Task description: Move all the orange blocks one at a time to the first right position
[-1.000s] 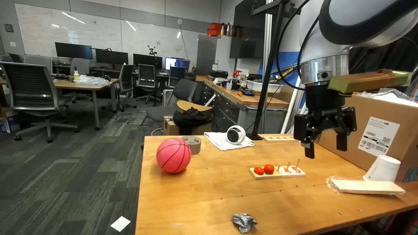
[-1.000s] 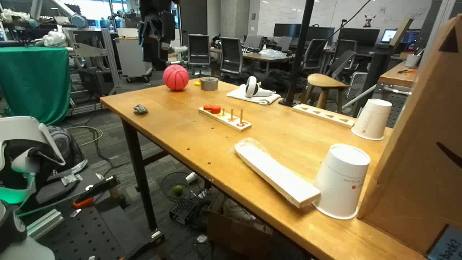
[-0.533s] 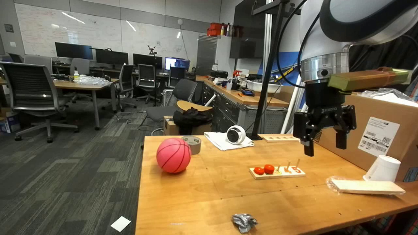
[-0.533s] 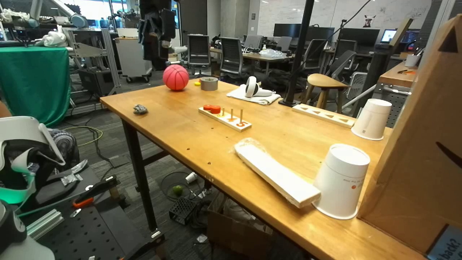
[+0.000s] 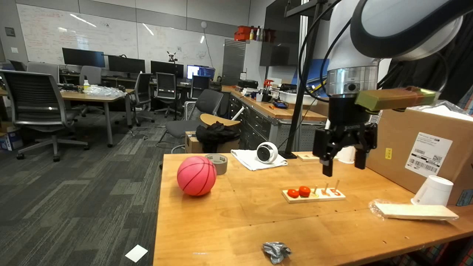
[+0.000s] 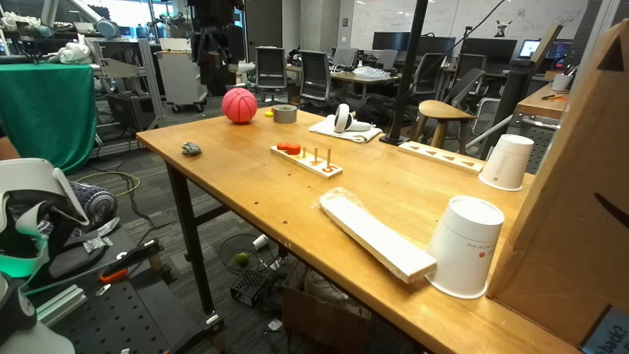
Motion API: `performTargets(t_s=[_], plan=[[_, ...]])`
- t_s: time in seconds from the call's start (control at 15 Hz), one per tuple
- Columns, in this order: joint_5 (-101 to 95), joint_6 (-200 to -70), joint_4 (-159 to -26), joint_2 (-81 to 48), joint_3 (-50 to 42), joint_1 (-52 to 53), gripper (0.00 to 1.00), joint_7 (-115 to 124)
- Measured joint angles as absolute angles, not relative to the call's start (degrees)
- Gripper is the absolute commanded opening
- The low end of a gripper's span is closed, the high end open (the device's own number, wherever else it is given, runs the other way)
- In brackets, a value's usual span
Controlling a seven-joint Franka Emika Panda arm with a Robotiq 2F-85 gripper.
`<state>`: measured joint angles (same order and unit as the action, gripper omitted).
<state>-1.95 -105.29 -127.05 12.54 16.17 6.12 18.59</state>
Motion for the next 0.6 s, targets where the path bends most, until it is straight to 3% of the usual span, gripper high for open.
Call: performTargets(t_s=[0.6], plan=[[-2.08, -119.62, -124.59, 4.43, 10.14, 6.94, 1.0, -10.2]])
